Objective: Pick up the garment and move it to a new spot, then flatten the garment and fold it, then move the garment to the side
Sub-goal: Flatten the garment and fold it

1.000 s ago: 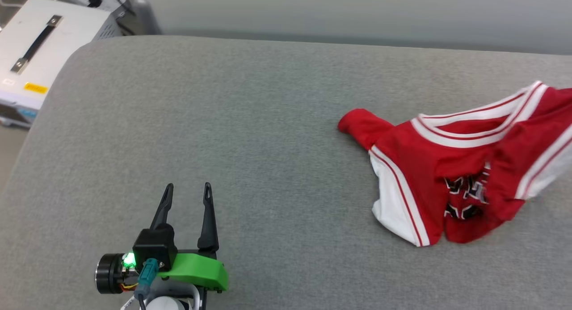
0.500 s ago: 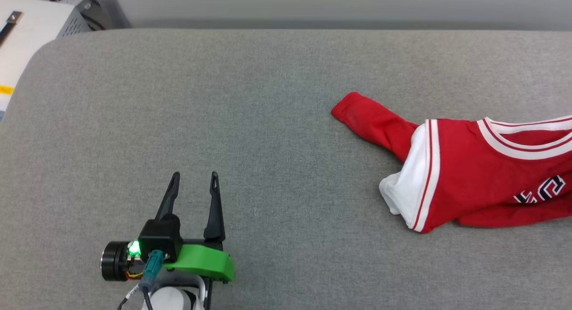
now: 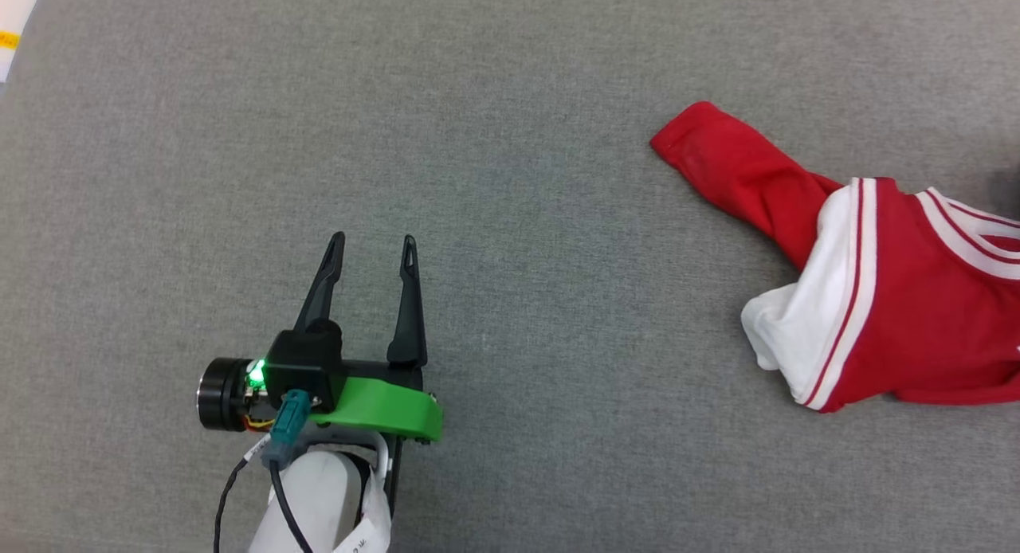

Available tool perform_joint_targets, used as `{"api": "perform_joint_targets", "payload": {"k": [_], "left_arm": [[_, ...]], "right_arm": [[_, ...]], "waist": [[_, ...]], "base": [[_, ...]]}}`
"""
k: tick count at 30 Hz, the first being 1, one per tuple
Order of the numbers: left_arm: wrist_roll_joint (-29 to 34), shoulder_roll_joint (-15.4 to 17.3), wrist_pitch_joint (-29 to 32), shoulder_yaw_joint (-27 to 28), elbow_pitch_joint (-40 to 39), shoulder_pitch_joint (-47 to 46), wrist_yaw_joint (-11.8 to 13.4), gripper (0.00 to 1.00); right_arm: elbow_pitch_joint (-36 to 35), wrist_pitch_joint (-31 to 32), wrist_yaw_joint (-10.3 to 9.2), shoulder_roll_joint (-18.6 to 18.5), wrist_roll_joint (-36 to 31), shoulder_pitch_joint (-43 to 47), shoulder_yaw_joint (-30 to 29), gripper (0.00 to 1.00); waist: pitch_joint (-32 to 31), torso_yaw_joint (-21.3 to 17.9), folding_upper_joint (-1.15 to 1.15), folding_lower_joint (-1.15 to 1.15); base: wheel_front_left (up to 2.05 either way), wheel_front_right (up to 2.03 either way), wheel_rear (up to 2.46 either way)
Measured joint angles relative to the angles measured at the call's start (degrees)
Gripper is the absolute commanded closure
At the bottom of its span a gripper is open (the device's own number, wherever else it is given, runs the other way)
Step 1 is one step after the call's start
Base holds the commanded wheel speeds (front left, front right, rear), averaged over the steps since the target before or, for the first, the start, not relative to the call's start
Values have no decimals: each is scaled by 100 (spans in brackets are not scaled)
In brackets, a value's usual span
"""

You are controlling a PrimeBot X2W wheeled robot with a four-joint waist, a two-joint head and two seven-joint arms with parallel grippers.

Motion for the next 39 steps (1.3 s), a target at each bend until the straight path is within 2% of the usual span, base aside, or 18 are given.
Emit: {"api": "perform_joint_targets", "payload": {"k": [6, 14, 15, 16, 20, 26, 32, 35, 39], "left_arm": [[-71, 0, 0, -110, 0, -95, 60, 0], [-94, 0, 0, -65, 27, -87, 104, 0], [-85, 0, 0, -57, 35, -86, 104, 0], [-66, 0, 0, -40, 42, -84, 103, 0], [21, 0, 0, 81, 52, -38, 99, 0], [109, 0, 0, 243, 22, 201, 15, 0], [202, 0, 0, 399, -12, 397, -78, 0], [249, 0, 0, 471, -13, 484, -132, 0], [299, 0, 0, 513, -11, 596, -192, 0]], "right_arm": [[1090, -170, -3, 623, -159, -128, 303, 100], [1586, -926, -8, 683, -85, -193, 555, 100], [1593, -1059, -8, 694, -54, -192, 580, 31], [1594, -1234, -8, 701, -35, -188, 614, 0], [1550, -2062, 0, 757, -45, -169, 634, 0], [1373, -3211, 0, 812, -257, 108, 341, 0], [840, -3563, -1, 1178, -809, 721, -572, 0], [144, -3564, 0, 1477, -1245, 1310, -1326, 0], [-861, -3588, -1, 2049, -1878, 2315, -2281, 0]], "waist": [[229, 260, 0, 0], [245, 354, 0, 0], [220, 345, 0, 0], [179, 331, 0, 0], [-29, 255, 0, 0], [-403, 102, 0, 0], [-747, -82, 0, 0], [-900, -162, 0, 0], [-1096, -234, 0, 0]], "base": [[0, 0, 0], [0, 0, 0], [0, 0, 0], [0, 0, 0], [0, 0, 0], [0, 0, 0], [0, 0, 0], [0, 0, 0], [0, 0, 0]]}}
